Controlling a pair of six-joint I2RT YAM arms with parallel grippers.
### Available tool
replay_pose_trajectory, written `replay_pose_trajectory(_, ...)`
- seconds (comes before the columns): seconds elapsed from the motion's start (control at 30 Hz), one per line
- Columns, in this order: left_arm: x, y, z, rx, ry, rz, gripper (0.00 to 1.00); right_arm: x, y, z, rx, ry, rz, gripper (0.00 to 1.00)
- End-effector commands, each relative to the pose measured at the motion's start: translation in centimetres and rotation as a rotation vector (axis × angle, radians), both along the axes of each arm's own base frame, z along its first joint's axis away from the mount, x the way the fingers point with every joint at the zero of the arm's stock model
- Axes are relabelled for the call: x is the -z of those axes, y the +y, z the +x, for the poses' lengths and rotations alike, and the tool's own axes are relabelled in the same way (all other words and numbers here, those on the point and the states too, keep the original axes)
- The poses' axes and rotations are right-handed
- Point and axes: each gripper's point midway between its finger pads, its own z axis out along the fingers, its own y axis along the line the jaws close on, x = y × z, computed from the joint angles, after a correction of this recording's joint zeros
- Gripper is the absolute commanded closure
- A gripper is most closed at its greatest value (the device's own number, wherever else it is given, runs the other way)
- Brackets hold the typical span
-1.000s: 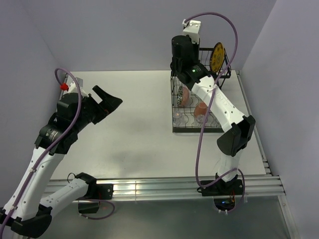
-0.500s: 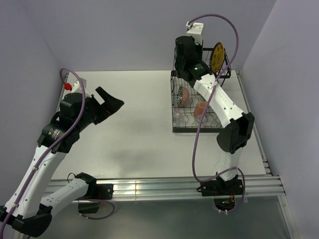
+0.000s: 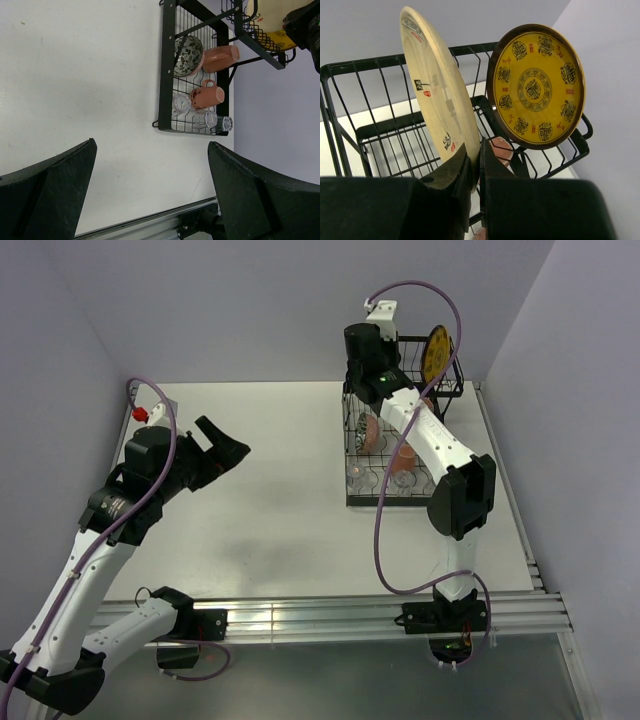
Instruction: Load the mixed dishes into the dish rack
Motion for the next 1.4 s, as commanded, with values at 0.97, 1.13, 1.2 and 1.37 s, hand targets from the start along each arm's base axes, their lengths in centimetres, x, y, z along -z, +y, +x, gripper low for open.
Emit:
replay_pose_trajectory(0.97, -0.5, -0.1, -0.4, 0.025, -0.035, 0.004, 0.01, 2.5, -0.7, -0.2, 0.046, 0.019, 0.034, 0.77)
replay_pose_trajectory(1.13, -0.5, -0.1, -0.4, 0.022, -0.032, -0.001, 0.01, 2.3, -1.0, -0.6, 0.052, 0.017, 0.032, 0.54)
replay_pose_trajectory(1.2, -0.4, 0.0, -0.5, 0.021, -0.029, -0.004, 0.01, 2.1, -1.1, -0.8, 0.052, 0.015, 0.033, 0.46)
replay_pose_trajectory(1.37, -0.3, 0.0, -0.6, 0.019, -0.026, -0.008, 0.01, 1.8, -1.3, -1.2, 0.052, 0.011, 0.035, 0.34)
